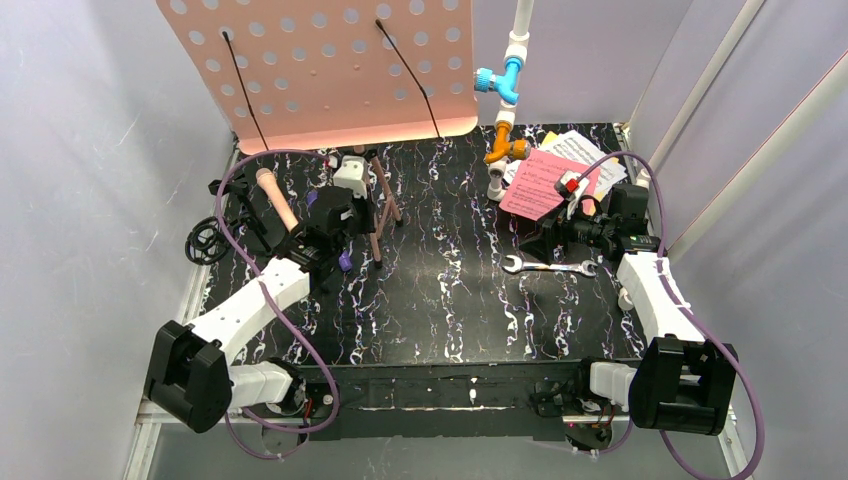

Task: Pack up the instrument practice props
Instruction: Move the music stand to the center of the board.

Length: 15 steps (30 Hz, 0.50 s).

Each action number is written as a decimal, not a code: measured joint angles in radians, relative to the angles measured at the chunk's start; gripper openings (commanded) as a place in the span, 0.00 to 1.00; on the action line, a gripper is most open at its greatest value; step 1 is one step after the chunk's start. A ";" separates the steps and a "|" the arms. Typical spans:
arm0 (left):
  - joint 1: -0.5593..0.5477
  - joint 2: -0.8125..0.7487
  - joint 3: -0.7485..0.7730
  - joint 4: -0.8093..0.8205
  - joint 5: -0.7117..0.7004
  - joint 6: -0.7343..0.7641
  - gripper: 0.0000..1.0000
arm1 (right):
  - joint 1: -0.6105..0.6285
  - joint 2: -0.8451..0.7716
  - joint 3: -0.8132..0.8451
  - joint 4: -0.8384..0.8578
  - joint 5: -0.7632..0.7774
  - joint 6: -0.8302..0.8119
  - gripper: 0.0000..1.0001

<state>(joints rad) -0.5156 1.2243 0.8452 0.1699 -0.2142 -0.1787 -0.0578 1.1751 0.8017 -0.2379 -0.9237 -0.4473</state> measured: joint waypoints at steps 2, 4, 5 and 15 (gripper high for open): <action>0.000 -0.007 0.000 -0.009 0.024 0.002 0.00 | 0.000 0.000 0.000 0.000 -0.008 -0.003 0.98; 0.000 -0.015 -0.003 -0.016 0.052 0.004 0.00 | 0.000 0.000 0.000 -0.003 -0.023 -0.010 0.98; 0.000 -0.020 -0.006 -0.018 0.066 0.005 0.00 | 0.000 0.000 0.000 -0.005 -0.032 -0.016 0.98; 0.000 -0.108 -0.072 -0.026 0.206 0.021 0.00 | -0.001 0.000 0.000 -0.070 -0.154 -0.089 0.98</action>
<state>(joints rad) -0.5156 1.1168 0.7731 0.1444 -0.0082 -0.1577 -0.0586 1.1751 0.8017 -0.3080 -1.0779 -0.5362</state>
